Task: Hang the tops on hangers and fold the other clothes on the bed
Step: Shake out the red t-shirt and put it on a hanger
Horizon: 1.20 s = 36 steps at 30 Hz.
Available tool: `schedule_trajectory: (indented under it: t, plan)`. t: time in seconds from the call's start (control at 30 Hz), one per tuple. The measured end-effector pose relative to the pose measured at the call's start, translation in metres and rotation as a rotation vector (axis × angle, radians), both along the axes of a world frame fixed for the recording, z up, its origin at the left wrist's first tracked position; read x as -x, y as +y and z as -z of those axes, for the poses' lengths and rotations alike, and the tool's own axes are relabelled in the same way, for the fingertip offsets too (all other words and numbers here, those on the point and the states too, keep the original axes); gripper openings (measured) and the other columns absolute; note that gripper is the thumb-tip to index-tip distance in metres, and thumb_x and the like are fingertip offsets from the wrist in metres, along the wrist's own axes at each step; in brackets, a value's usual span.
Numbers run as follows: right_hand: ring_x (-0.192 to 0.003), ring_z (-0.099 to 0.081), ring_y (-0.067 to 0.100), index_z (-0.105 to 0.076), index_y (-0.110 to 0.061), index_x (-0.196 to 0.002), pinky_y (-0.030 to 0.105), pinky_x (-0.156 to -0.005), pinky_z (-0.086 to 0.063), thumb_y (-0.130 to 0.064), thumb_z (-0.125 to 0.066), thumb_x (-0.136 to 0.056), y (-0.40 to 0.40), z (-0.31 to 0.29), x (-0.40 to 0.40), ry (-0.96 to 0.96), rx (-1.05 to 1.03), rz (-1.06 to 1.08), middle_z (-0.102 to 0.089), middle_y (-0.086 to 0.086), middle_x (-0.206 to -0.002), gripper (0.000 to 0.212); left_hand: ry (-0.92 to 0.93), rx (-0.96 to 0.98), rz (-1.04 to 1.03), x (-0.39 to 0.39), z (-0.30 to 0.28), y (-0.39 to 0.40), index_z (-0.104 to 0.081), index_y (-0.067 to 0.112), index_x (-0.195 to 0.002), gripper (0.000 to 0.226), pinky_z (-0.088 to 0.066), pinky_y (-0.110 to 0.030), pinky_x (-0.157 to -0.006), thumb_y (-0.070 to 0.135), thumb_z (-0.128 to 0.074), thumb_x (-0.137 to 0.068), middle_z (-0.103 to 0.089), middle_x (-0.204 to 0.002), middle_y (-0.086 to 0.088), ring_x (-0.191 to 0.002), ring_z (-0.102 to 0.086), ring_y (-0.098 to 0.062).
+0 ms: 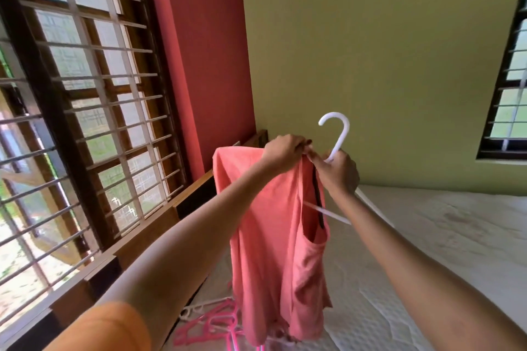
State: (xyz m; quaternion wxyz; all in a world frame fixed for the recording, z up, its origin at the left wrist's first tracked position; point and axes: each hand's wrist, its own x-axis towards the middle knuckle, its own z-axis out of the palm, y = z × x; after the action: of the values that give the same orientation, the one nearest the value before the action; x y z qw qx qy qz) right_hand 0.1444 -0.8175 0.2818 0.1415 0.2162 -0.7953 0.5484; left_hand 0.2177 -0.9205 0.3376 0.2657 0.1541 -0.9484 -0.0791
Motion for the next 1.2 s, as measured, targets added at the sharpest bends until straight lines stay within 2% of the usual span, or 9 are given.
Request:
schedule_trajectory:
  t: [0.13,0.27,0.37,0.47,0.67,0.83,1.0,1.1,1.2]
  plan:
    - [-0.082,-0.06,0.033,-0.046,-0.012,-0.063,0.029,-0.061,-0.031,-0.056,-0.044,-0.091,0.001,-0.006,0.01,-0.1,0.102,-0.012,-0.062,0.013,-0.079,0.052,0.211,0.115,0.137,0.003,-0.001,-0.001,-0.064,0.003,-0.09,0.031,-0.044,-0.036,-0.068,0.024,-0.041,-0.091,-0.069,-0.09,-0.015,-0.084,-0.063,-0.036]
    - [-0.089,-0.06,0.034,-0.049,-0.009,-0.082,0.03,-0.065,-0.034,-0.051,-0.046,-0.092,0.003,-0.01,0.021,-0.107,0.149,-0.027,-0.064,0.015,-0.09,0.043,0.097,0.371,0.092,-0.004,0.011,-0.008,-0.057,0.006,-0.085,0.046,-0.043,-0.039,-0.059,0.038,-0.025,-0.089,-0.068,-0.083,-0.015,-0.074,-0.063,-0.037]
    - [-0.083,-0.055,0.032,-0.047,-0.006,-0.086,0.033,-0.073,-0.033,-0.044,-0.054,-0.086,-0.003,-0.002,0.001,0.345,0.252,0.052,-0.056,0.013,-0.086,0.038,0.129,0.304,-0.065,-0.002,0.008,-0.012,-0.059,0.007,-0.092,0.036,-0.041,-0.039,-0.065,0.032,-0.033,-0.098,-0.069,-0.096,-0.014,-0.089,-0.063,-0.037]
    - [-0.079,-0.049,0.029,-0.053,-0.008,-0.088,0.036,-0.072,-0.035,-0.042,-0.055,-0.084,-0.003,0.017,-0.015,0.749,0.058,0.169,-0.054,0.01,-0.086,0.034,0.162,0.19,-0.138,-0.005,-0.006,-0.006,-0.062,0.002,-0.095,0.042,-0.034,-0.036,-0.067,0.029,-0.031,-0.102,-0.067,-0.1,-0.019,-0.095,-0.06,-0.038]
    - [-0.11,-0.055,0.033,-0.066,-0.007,-0.099,0.047,-0.108,-0.028,-0.046,-0.062,-0.077,-0.005,0.086,-0.009,1.054,-0.298,0.088,-0.065,0.015,-0.106,0.045,0.201,0.078,-0.287,-0.008,-0.017,-0.017,-0.064,0.005,-0.098,0.052,-0.04,-0.034,-0.072,0.04,-0.026,-0.101,-0.066,-0.105,-0.02,-0.1,-0.059,-0.038]
    - [-0.077,-0.061,0.02,-0.072,-0.008,-0.088,0.021,-0.078,-0.041,-0.008,-0.053,-0.081,-0.003,0.081,-0.003,0.883,-0.102,-0.124,-0.068,0.006,-0.083,0.021,0.154,-0.142,-0.32,-0.013,-0.009,-0.033,-0.059,0.01,-0.071,0.06,-0.04,-0.033,-0.07,0.056,-0.028,-0.095,-0.066,-0.09,-0.016,-0.095,-0.061,-0.035]
    - [-0.059,-0.05,0.001,-0.062,-0.02,-0.068,0.017,-0.059,-0.038,-0.019,-0.049,-0.073,0.004,0.038,-0.015,-0.097,0.314,-0.515,-0.059,-0.008,-0.064,0.015,0.163,-0.313,-0.352,-0.02,-0.008,-0.043,-0.055,0.015,-0.054,0.055,-0.037,-0.029,-0.059,0.065,-0.054,-0.078,-0.07,-0.08,-0.011,-0.084,-0.066,-0.03]
    - [-0.052,-0.045,-0.003,-0.061,-0.017,-0.067,0.016,-0.053,-0.033,-0.037,-0.057,-0.075,0.018,0.027,-0.001,-0.216,-0.028,-0.718,-0.053,-0.01,-0.059,0.022,0.224,-0.404,-0.47,-0.025,-0.011,-0.047,-0.057,0.015,-0.058,0.041,-0.039,-0.028,-0.061,0.052,-0.053,-0.076,-0.061,-0.07,-0.004,-0.08,-0.064,-0.028]
    - [-0.049,-0.043,-0.003,-0.066,-0.018,-0.076,0.015,-0.048,-0.029,-0.034,-0.068,-0.083,0.04,0.016,0.022,0.04,-0.654,-0.67,-0.05,-0.01,-0.063,0.018,0.264,-0.362,-0.535,-0.027,-0.006,-0.046,-0.06,0.012,-0.065,0.034,-0.039,-0.029,-0.061,0.042,-0.051,-0.078,-0.061,-0.072,-0.005,-0.077,-0.062,-0.03]
